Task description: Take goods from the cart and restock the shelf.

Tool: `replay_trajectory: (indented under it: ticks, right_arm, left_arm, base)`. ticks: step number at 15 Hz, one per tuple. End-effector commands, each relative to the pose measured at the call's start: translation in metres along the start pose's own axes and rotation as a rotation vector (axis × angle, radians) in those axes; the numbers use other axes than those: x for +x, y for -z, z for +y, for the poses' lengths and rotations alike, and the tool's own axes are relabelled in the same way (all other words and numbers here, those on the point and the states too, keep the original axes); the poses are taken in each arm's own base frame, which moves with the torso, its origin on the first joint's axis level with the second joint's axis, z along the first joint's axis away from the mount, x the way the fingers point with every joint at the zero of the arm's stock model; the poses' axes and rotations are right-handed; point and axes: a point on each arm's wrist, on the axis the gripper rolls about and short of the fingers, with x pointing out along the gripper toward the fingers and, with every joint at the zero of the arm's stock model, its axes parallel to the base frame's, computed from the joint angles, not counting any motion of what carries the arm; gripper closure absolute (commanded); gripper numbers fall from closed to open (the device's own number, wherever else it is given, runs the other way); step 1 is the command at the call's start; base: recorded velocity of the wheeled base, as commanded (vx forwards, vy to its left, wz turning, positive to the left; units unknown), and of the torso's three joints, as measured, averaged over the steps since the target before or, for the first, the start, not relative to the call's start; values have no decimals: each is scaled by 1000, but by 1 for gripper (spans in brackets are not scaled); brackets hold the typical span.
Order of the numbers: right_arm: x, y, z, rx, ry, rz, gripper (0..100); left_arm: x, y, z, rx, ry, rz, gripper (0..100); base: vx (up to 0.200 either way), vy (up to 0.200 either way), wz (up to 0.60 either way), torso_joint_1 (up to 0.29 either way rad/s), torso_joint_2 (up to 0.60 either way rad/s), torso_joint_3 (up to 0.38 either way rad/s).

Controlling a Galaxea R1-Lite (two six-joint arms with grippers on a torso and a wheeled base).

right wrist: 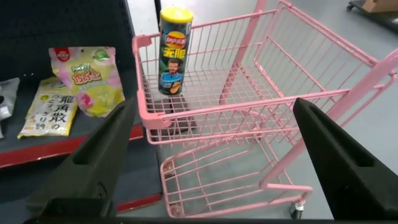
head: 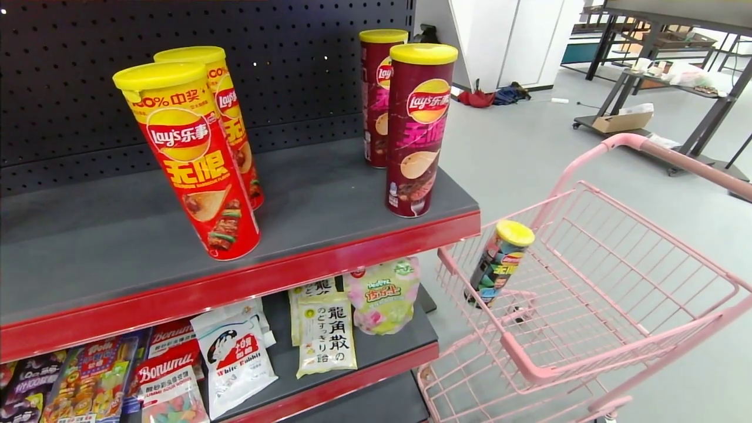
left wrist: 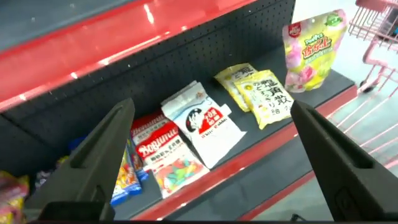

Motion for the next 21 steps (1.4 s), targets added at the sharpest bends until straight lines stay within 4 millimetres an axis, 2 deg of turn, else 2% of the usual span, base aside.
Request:
replay_trajectory:
  ticks: [1, 2, 3, 4, 5, 6, 8, 9, 11, 16, 21]
  right_arm:
    - [41, -89, -6, 70, 8, 133, 0]
    - [70, -116, -8, 132, 1, 177, 0]
    - [100, -122, -8, 113, -26, 222, 0]
    - [135, -112, -2, 113, -76, 252, 0]
    - [135, -112, -2, 113, -76, 252, 0]
    - [176, -86, 1, 146, -73, 269, 0]
    - [219, -30, 14, 144, -116, 321, 0]
    - [235, -17, 16, 148, -116, 335, 0]
    - [264, 0, 22, 149, -135, 320, 0]
    - [295, 22, 30, 148, -175, 362, 0]
    - [328, 32, 34, 153, -192, 346, 0]
  left_arm:
    - [0, 0, 0, -6, 3, 0, 0]
    - [0, 1, 0, -17, 11, 2, 0]
    - [0, 1, -1, -40, 33, -1, 0]
    - [2, 3, -2, -74, 73, -2, 0]
    - [2, 3, -2, -74, 73, -2, 0]
    - [2, 3, -3, -102, 109, -8, 0]
    - [2, 3, -3, -105, 113, -10, 0]
    - [2, 3, -3, -105, 112, -10, 0]
    - [2, 3, -3, -105, 112, -10, 0]
    - [2, 3, -3, -105, 107, -9, 0]
    - [2, 3, -3, -101, 101, -9, 0]
  base:
    - [0, 0, 0, 0, 0, 0]
    - [0, 0, 0, 0, 0, 0]
    - [0, 0, 0, 0, 0, 0]
    - [0, 0, 0, 0, 0, 0]
    - [0, 0, 0, 0, 0, 0]
    - [0, 0, 0, 0, 0, 0]
    - [0, 0, 0, 0, 0, 0]
    - [0, 0, 0, 0, 0, 0]
    - [0, 0, 0, 0, 0, 0]
    - [0, 0, 0, 0, 0, 0]
    - [0, 0, 0, 0, 0, 0]
